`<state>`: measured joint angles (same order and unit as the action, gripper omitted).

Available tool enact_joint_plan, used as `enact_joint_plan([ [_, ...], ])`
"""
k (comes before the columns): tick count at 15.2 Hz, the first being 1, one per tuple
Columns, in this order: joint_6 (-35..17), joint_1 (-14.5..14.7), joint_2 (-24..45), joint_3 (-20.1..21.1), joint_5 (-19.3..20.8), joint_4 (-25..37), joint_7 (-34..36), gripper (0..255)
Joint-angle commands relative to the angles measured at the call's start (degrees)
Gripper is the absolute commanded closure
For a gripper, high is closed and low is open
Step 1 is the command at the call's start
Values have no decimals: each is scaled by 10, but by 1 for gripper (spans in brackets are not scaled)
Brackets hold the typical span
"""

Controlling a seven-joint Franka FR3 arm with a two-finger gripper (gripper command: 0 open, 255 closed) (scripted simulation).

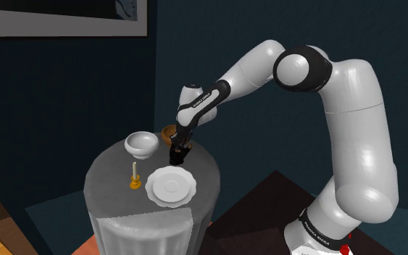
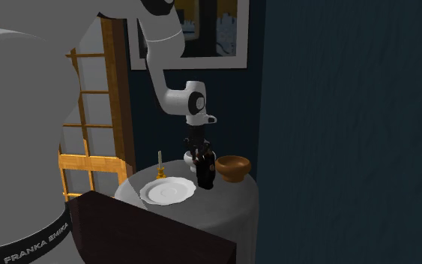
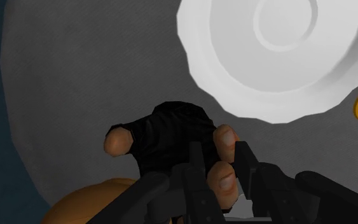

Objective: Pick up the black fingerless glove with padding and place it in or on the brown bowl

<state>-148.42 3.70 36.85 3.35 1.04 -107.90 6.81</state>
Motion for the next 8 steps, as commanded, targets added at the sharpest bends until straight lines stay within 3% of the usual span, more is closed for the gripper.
enact_joint_plan([
  [1,0,0,0,0,0,0,0,255],
  [8,15,-1,-18,1,-1,-4,0,255],
])
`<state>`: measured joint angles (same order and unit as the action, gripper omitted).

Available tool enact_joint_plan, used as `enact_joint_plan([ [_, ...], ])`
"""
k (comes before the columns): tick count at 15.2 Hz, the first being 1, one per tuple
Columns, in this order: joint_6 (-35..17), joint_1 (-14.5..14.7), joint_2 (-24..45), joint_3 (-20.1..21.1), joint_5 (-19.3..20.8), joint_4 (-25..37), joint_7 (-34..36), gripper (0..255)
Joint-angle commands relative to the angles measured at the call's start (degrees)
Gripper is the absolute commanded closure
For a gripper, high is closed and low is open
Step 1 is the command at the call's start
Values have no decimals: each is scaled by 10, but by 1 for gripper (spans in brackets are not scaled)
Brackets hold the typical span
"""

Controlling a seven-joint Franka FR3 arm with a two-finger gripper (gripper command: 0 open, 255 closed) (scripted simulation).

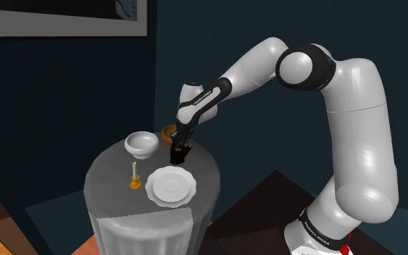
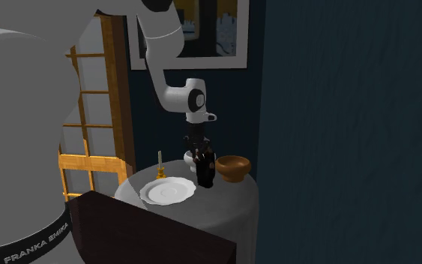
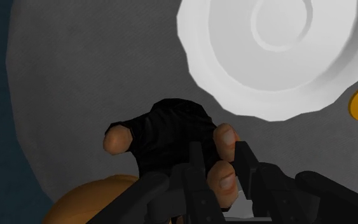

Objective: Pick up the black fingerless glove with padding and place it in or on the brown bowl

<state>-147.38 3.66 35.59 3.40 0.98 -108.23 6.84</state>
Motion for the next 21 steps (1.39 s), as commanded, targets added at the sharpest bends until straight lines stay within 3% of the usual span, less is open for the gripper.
enact_joint_plan([
  [1,9,-1,-12,1,-1,-2,-1,255],
  [21,122,-5,-119,6,-7,4,-3,255],
])
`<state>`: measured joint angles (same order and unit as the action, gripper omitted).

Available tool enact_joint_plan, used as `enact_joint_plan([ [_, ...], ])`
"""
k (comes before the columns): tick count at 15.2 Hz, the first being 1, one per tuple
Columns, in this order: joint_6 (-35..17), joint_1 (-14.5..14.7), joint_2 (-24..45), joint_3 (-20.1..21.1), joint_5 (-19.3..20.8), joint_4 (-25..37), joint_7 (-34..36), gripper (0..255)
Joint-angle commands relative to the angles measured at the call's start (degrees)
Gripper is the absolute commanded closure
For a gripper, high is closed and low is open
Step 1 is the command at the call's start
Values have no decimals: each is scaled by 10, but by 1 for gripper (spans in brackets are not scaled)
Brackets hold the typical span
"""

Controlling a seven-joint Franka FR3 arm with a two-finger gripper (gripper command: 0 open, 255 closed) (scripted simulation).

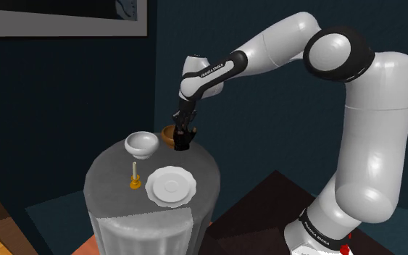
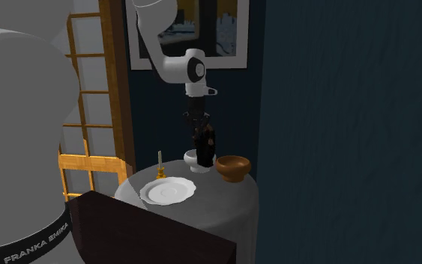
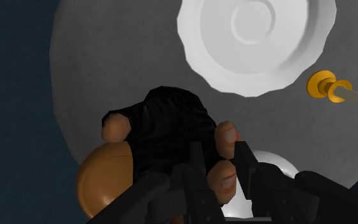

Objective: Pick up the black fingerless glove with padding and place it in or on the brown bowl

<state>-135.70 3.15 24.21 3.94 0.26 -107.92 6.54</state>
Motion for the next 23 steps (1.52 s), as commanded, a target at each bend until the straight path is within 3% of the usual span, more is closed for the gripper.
enact_joint_plan([
  [1,12,0,-10,1,-1,2,0,255],
  [9,60,-1,-42,2,-3,18,0,255],
  [12,104,-13,1,-4,-4,105,-19,255],
  [19,235,-38,138,-14,-5,372,-56,255],
  [22,324,-46,238,-17,-5,562,-69,255],
  [23,381,-48,303,-18,-4,683,-73,255],
])
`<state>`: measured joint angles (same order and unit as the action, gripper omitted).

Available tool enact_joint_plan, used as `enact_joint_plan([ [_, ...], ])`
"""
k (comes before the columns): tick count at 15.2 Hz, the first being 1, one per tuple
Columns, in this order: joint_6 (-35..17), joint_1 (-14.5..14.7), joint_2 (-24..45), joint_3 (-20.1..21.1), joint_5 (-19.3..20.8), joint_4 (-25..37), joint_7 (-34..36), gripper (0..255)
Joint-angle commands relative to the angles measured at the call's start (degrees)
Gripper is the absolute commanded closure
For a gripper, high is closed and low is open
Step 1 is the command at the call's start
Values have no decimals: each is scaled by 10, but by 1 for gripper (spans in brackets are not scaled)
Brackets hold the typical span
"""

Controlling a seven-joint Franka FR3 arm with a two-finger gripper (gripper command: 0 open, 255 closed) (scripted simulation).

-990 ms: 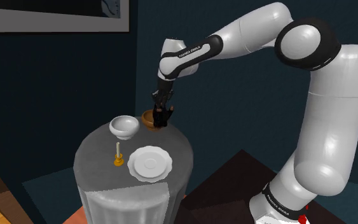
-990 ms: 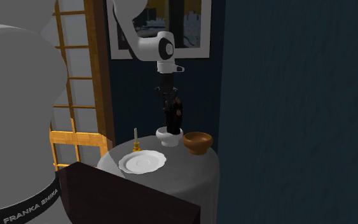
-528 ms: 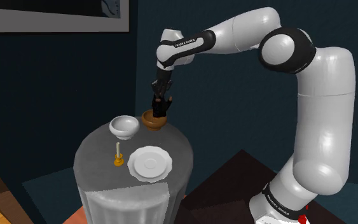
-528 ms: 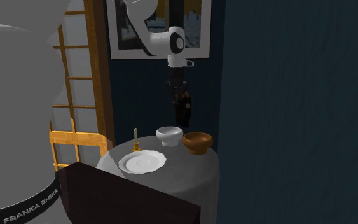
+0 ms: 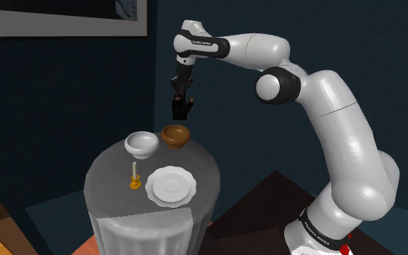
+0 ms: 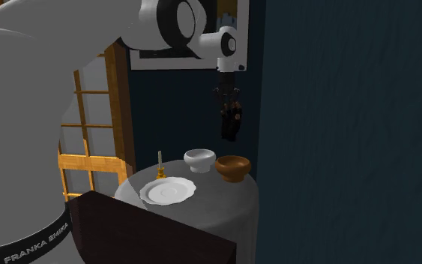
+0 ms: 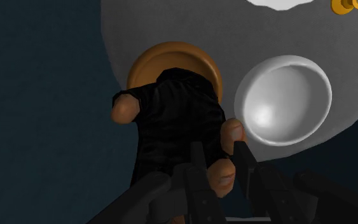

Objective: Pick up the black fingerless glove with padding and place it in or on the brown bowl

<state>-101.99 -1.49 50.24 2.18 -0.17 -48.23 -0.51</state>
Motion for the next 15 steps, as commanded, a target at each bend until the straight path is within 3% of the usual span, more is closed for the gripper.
enact_joint_plan([
  [1,32,-2,38,-1,0,69,-3,255],
  [15,-81,-3,31,-1,0,-52,-5,255],
])
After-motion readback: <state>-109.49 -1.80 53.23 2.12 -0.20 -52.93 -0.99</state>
